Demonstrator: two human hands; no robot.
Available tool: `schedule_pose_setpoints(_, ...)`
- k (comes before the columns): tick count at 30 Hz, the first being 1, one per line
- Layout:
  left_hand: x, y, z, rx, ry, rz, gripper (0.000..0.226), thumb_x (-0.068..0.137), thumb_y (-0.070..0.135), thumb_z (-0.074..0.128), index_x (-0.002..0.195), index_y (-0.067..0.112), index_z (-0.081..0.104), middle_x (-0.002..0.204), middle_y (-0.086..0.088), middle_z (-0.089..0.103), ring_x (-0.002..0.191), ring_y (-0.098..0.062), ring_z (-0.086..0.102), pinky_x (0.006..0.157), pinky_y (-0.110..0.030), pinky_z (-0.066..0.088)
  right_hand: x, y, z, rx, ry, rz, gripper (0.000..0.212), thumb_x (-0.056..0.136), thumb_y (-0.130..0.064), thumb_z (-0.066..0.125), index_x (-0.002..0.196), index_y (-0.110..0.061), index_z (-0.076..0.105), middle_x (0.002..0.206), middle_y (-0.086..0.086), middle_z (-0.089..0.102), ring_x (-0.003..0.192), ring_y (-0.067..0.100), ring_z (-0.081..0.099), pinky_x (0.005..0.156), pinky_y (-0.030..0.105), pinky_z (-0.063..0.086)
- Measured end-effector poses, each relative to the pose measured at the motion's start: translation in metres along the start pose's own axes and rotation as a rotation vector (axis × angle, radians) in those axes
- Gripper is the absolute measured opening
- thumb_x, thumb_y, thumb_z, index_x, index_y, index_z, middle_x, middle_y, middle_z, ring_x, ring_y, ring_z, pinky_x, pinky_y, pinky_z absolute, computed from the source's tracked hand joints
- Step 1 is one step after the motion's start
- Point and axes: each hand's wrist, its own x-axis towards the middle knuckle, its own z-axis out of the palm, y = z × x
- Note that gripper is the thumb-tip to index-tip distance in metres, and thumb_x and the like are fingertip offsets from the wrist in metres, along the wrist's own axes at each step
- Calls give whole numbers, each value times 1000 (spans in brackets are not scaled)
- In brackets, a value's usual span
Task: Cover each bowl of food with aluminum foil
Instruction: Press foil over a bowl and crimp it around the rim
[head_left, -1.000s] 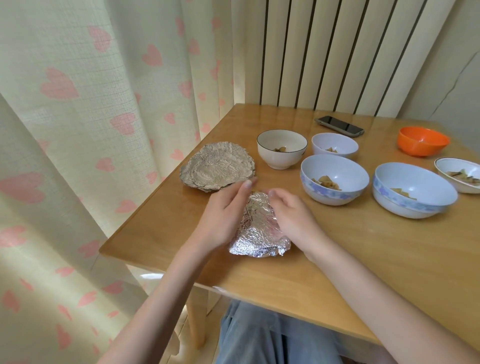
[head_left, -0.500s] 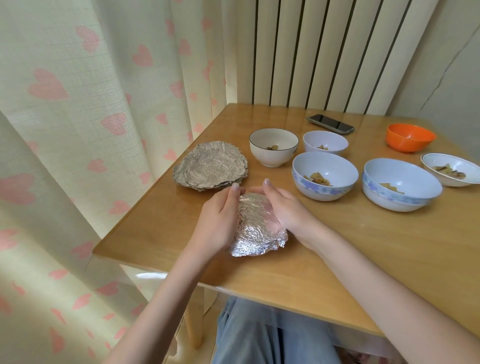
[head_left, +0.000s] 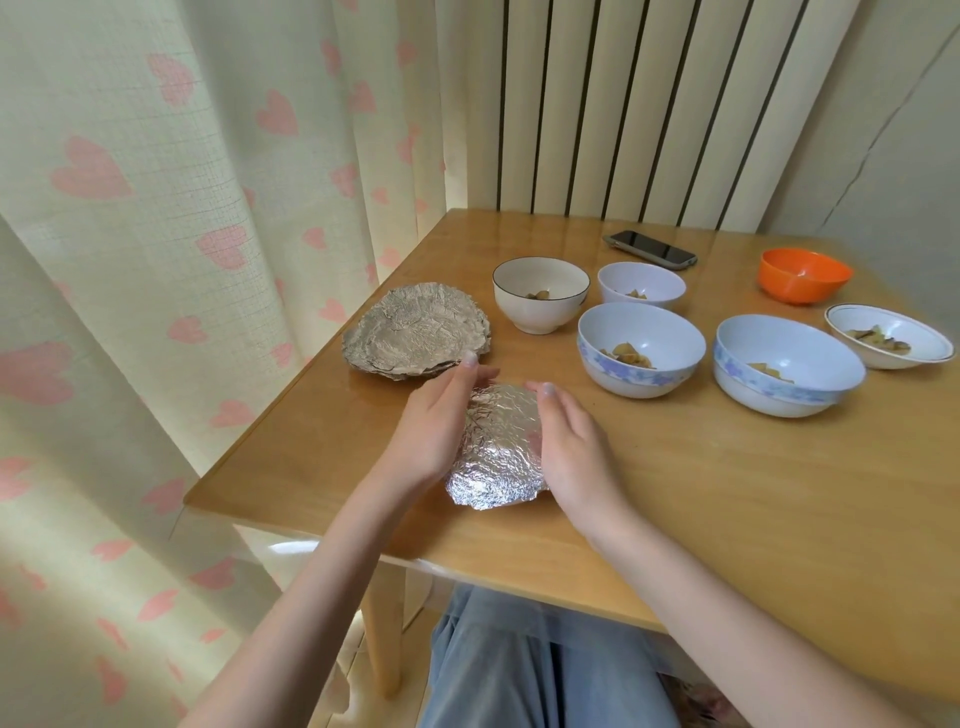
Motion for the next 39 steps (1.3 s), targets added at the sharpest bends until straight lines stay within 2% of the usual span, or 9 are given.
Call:
schedule_pose_setpoints(7, -17, 2, 11, -5, 249, -39, 51, 105, 41, 26, 120, 15, 68, 110, 10, 59, 105, -3, 51, 75, -6, 36, 9, -5, -4, 221, -179, 43, 48, 101, -40, 21, 112, -16, 61, 114, 9, 67, 110, 21, 62, 96, 32, 49)
schedule_pose_setpoints(11, -21, -1, 9, -10, 249, -93, 37, 105, 28, 34, 125, 16, 63, 122, 12, 53, 112, -4, 48, 93, -17, 34, 11, -16, -10, 120, -294, 79, 64, 96, -53, 13, 120, -15, 59, 121, 7, 64, 106, 16, 63, 97, 43, 48)
schedule_pose_setpoints(14, -16, -4, -6, -174, 222, -142, 33, 91, 44, 46, 113, 28, 64, 126, -1, 63, 122, -22, 55, 107, -41, 42, 6, -21, -15, 61, -129, 85, 69, 91, -62, 18, 125, -16, 57, 129, 0, 59, 114, 12, 57, 107, 39, 39)
schedule_pose_setpoints(16, -13, 0, -13, -222, 197, -129, 26, 88, 51, 46, 101, 38, 65, 120, 5, 65, 122, -14, 54, 108, -35, 40, -7, -23, -14, 4, 35, 22, 54, 99, -49, 25, 133, -17, 52, 138, -2, 52, 128, 11, 45, 107, 21, 27)
schedule_pose_setpoints(18, -10, 3, -12, -218, 103, -88, 50, 76, 62, 39, 107, 36, 68, 129, 6, 63, 126, -7, 51, 111, -32, 35, -20, -23, -5, 27, 52, 33, 46, 102, -38, 29, 141, -18, 42, 145, -6, 43, 129, 3, 37, 99, 13, 21)
schedule_pose_setpoints(22, -12, 7, -2, -203, 4, -103, 64, 86, 59, 29, 115, 20, 71, 120, 1, 69, 112, -9, 62, 97, -27, 44, -25, -14, 11, 57, 111, 14, 40, 102, -31, 33, 139, -20, 45, 139, -5, 48, 115, -1, 40, 90, 11, 25)
schedule_pose_setpoints(28, -12, 0, 4, -197, 120, -224, 64, 77, 69, 27, 94, 33, 77, 108, -4, 73, 106, -23, 66, 100, -51, 46, -19, -11, 8, -18, 107, -97, 39, 103, -27, 29, 123, -12, 59, 122, 0, 62, 110, 7, 52, 85, 7, 32)
schedule_pose_setpoints(34, -29, 12, 21, -285, 367, -275, 49, 100, 45, 28, 97, 26, 73, 105, 10, 68, 107, -16, 60, 106, -44, 42, 5, -7, -6, 19, -137, -50, 53, 98, -52, 26, 114, -22, 66, 118, -1, 67, 114, 13, 59, 106, 39, 40)
schedule_pose_setpoints(39, -28, 2, 6, -350, 335, -278, 69, 75, 77, 28, 99, 29, 72, 113, 2, 71, 110, -18, 64, 107, -46, 42, 6, -20, -20, -45, -168, -32, 68, 89, -63, 21, 124, -19, 59, 129, -1, 60, 122, 9, 52, 111, 36, 34)
